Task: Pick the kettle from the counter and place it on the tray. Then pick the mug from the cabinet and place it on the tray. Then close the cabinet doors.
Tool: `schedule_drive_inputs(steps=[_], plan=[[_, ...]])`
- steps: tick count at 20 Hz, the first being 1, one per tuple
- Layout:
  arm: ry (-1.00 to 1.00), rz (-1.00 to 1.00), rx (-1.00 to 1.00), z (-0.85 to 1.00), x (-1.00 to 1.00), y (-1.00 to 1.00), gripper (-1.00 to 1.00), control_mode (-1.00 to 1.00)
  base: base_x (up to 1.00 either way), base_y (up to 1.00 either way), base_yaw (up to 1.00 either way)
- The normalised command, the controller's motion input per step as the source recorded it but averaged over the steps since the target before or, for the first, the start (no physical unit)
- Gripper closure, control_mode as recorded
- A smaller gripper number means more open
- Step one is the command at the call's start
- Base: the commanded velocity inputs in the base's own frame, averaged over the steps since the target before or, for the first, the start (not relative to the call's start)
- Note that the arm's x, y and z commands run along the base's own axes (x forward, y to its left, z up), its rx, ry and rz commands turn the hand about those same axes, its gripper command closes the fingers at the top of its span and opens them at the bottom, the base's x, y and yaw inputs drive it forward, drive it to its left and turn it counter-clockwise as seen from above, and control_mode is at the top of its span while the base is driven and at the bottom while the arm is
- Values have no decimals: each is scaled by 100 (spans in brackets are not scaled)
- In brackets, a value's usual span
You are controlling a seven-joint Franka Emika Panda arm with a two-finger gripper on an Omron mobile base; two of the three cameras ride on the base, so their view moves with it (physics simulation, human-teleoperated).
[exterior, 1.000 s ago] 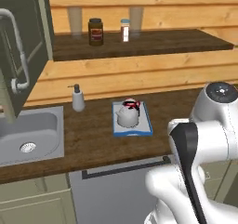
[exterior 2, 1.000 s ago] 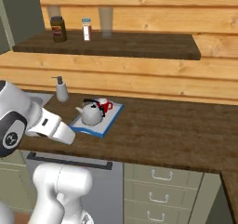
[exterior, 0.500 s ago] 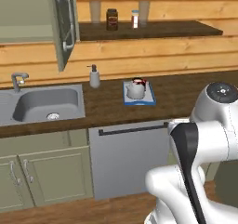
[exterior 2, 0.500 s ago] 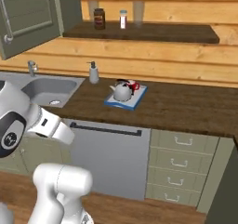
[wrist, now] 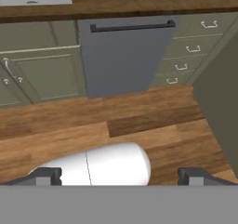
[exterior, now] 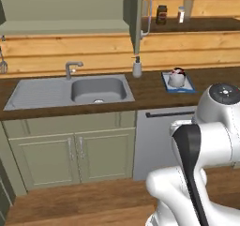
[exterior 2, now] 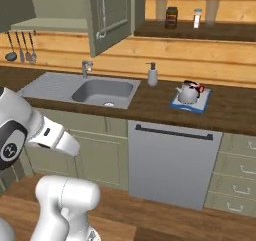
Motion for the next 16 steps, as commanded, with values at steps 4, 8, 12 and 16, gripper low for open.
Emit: schedule_drive_inputs(steps=[4, 8, 12, 16], plan=[[0, 0, 0, 0, 0, 0, -100, 100, 9, 100, -2], [0, 0, 0, 0, 0, 0, -100, 100, 32, 100, -8], [0, 0, 0, 0, 0, 0, -100, 100, 45, 78, -6], [0, 0, 0, 0, 0, 0, -100, 100, 60, 66, -6]])
